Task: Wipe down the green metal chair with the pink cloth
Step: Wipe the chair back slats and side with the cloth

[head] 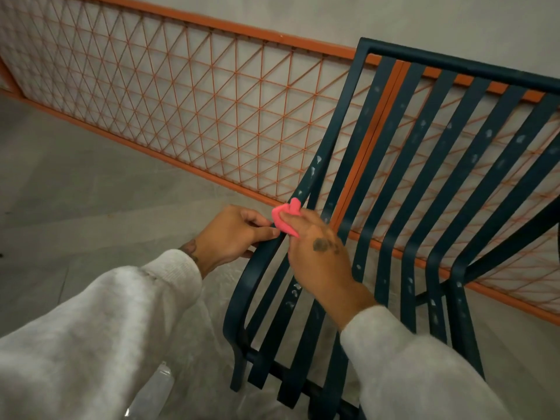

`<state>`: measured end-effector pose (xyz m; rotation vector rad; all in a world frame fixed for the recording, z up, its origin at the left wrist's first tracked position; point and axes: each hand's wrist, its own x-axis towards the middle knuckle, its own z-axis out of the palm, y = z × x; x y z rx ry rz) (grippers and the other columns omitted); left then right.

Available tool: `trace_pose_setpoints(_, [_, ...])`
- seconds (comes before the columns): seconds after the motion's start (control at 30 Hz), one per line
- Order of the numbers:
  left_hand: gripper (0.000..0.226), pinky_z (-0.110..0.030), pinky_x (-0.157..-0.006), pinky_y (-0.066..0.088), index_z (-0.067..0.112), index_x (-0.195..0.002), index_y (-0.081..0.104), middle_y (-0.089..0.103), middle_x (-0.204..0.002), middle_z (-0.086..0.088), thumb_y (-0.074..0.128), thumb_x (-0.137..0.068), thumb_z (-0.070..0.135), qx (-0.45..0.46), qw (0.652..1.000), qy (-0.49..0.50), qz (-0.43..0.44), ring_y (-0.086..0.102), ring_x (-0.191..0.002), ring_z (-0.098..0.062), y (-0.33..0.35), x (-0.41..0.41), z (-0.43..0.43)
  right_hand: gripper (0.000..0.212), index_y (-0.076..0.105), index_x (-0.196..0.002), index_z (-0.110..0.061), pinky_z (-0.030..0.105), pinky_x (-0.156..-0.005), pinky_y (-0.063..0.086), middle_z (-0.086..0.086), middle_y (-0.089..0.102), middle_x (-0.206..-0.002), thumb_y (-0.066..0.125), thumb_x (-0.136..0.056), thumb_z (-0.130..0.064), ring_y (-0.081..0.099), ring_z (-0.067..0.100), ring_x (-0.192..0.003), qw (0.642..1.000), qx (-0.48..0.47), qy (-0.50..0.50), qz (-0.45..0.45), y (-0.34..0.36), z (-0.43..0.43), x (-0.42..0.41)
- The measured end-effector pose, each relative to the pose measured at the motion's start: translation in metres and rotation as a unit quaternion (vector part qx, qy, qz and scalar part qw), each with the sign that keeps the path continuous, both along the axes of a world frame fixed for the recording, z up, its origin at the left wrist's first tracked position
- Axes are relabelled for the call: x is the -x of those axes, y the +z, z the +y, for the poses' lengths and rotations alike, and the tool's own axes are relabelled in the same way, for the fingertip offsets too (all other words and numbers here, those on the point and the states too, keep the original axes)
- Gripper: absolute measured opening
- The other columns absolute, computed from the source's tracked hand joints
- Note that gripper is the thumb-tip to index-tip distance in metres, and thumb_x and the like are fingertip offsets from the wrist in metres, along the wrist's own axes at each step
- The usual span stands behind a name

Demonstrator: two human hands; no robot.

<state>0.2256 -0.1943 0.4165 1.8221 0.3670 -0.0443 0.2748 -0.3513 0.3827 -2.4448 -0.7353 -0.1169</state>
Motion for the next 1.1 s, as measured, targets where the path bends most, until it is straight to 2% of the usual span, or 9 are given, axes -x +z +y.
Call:
trace_pose_setpoints(0.13, [0.016,-0.038,-0.08,0.06,0.008,-0.095,0.073,0.076,-0.091,-0.004,0.072,-0.085,0.021,-0.018,1.0,-0.005,0.003,0.072,-0.088,-0.02,-0.001,0.001,0.0,0.049,0.048,-0.143,-0.039,0.021,-0.108,0.038,-0.012,0.051,-0.142,0.051,-0.101,-0.013,0.05,0.008,-0.127,0.999,-0.052,0.014,-0.002,-0.011,-0.006,0.012])
trace_pose_setpoints(0.27, [0.017,-0.026,-0.066,0.055,0.011,-0.095,0.072,0.074,-0.091,-0.001,0.071,-0.085,0.025,-0.078,0.997,-0.019,0.017,0.069,-0.083,-0.014,0.006,0.0,0.0,0.048,0.052,-0.138,-0.042,0.033,-0.107,0.047,-0.013,0.05,-0.142,0.051,-0.1,-0.012,0.051,0.009,-0.125,1.0,-0.012,0.006,-0.014,-0.012,-0.001,-0.014])
trace_pose_setpoints(0.4, [0.016,-0.026,-0.068,0.052,0.013,-0.094,0.072,0.074,-0.088,0.001,0.07,-0.086,0.027,-0.09,0.995,-0.027,0.035,0.068,-0.084,-0.013,0.012,-0.001,-0.001,0.051,0.052,-0.139,-0.041,0.039,-0.112,0.041,-0.008,0.053,-0.14,0.05,-0.099,-0.009,0.05,0.017,-0.129,1.0,0.011,0.001,0.011,-0.001,0.0,-0.042])
trace_pose_setpoints(0.53, [0.016,-0.029,-0.072,0.053,0.014,-0.096,0.072,0.073,-0.092,0.0,0.07,-0.087,0.028,-0.104,0.994,-0.021,0.034,0.068,-0.087,-0.015,0.01,0.001,-0.003,0.051,0.053,-0.139,-0.04,0.035,-0.116,0.035,-0.006,0.049,-0.145,0.049,-0.099,-0.009,0.046,0.018,-0.134,0.998,0.03,-0.005,0.049,0.006,0.0,-0.046])
trace_pose_setpoints(0.7, [0.01,-0.007,-0.049,0.047,0.012,-0.095,0.072,0.073,-0.087,0.001,0.066,-0.09,0.019,-0.083,0.997,0.004,-0.004,0.067,-0.066,0.001,0.006,0.004,-0.01,0.052,0.049,-0.142,-0.039,0.036,-0.116,0.034,-0.006,0.047,-0.147,0.046,-0.1,-0.01,0.044,0.019,-0.136,0.997,-0.001,-0.005,0.074,0.009,-0.002,-0.009])
trace_pose_setpoints(0.87, [0.015,-0.011,-0.056,0.05,0.015,-0.096,0.074,0.074,-0.083,0.004,0.068,-0.089,0.027,-0.092,0.994,0.029,-0.041,0.07,-0.072,-0.005,-0.003,0.01,-0.013,0.047,0.05,-0.142,-0.038,0.03,-0.115,0.032,-0.007,0.046,-0.149,0.046,-0.103,-0.013,0.041,0.014,-0.138,0.994,-0.039,0.003,0.099,0.019,-0.007,0.02])
trace_pose_setpoints(0.93, [0.018,-0.017,-0.063,0.053,0.015,-0.098,0.075,0.075,-0.087,0.001,0.067,-0.09,0.029,-0.102,0.993,0.03,-0.043,0.07,-0.077,-0.011,-0.005,0.012,-0.014,0.038,0.06,-0.131,-0.042,0.022,-0.109,0.034,-0.01,0.052,-0.145,0.049,-0.103,-0.018,0.043,0.01,-0.135,0.974,-0.129,0.009,0.186,0.027,-0.014,0.025])
trace_pose_setpoints(1.03, [0.02,-0.024,-0.068,0.054,0.015,-0.099,0.074,0.074,-0.086,-0.002,0.061,-0.094,0.03,-0.164,0.985,0.026,-0.044,0.069,-0.075,-0.013,-0.002,0.013,-0.018,0.042,0.069,-0.091,-0.062,0.027,-0.082,0.048,-0.01,0.061,-0.129,0.053,-0.101,-0.025,0.055,0.018,-0.116,0.913,-0.256,-0.019,0.316,0.032,-0.026,0.032])
trace_pose_setpoints(1.1, [0.02,-0.021,-0.065,0.053,0.015,-0.098,0.073,0.073,-0.088,-0.002,0.059,-0.095,0.028,-0.195,0.98,0.005,-0.031,0.068,-0.076,-0.013,0.003,0.011,-0.017,0.034,0.07,-0.099,-0.056,0.027,-0.074,0.047,-0.008,0.06,-0.123,0.053,-0.101,-0.027,0.056,0.018,-0.11,0.917,-0.255,-0.053,0.303,0.029,-0.031,0.03])
